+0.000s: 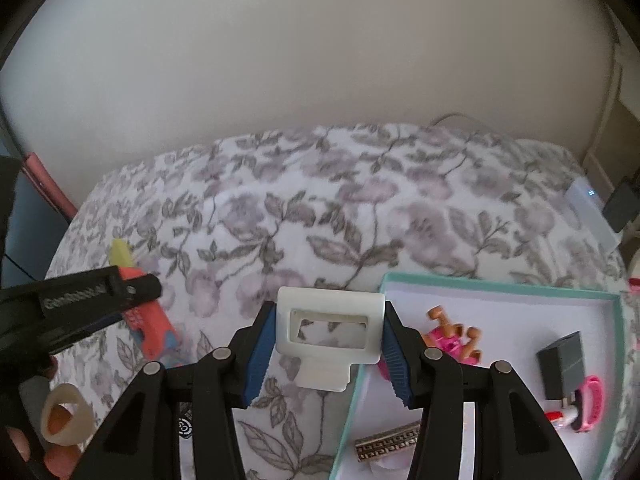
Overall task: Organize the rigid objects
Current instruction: 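Grasp the orange-blue carrot knife toy with the left tool, then carry the plug adapter and carrot knife toy into the tray and release both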
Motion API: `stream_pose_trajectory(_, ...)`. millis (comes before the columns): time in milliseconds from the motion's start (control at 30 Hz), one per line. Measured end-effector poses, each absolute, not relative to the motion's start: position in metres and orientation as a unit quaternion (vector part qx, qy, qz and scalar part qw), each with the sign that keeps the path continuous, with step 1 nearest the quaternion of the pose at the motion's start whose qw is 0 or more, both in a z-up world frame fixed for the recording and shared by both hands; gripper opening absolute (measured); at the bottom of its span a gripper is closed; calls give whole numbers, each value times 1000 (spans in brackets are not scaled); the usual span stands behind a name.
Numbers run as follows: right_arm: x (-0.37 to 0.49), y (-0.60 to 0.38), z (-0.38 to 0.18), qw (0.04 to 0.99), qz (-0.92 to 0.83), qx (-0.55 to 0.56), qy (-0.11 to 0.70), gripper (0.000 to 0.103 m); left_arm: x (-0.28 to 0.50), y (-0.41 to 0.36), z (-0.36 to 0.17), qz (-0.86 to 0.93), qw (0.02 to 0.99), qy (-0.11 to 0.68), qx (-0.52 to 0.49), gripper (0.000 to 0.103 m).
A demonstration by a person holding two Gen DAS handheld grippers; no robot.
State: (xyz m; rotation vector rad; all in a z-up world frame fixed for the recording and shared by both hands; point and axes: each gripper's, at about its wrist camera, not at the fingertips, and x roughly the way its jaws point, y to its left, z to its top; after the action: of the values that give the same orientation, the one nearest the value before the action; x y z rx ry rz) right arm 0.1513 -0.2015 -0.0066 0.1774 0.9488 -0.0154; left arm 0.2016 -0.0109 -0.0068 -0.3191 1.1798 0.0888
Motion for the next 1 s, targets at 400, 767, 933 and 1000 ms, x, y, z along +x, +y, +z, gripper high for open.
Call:
stream_pose_trajectory(400,118,-241,28,895,-47,106,431,53,182,-43,40,13,848,514,-128,47)
stream_pose_trajectory(767,61,-305,43,891,-115,143,415,53,137,-112,54,-54,860,505,-51,47)
stream_pose_trajectory(933,39,-332,48,887,-156,142,412,53,123,-147,53,-97,854,510,-28,47)
stream_pose_trajectory(1000,32,-342,48,884,-165,148,412,53,118,-161,51,-109,851,513,-15,47)
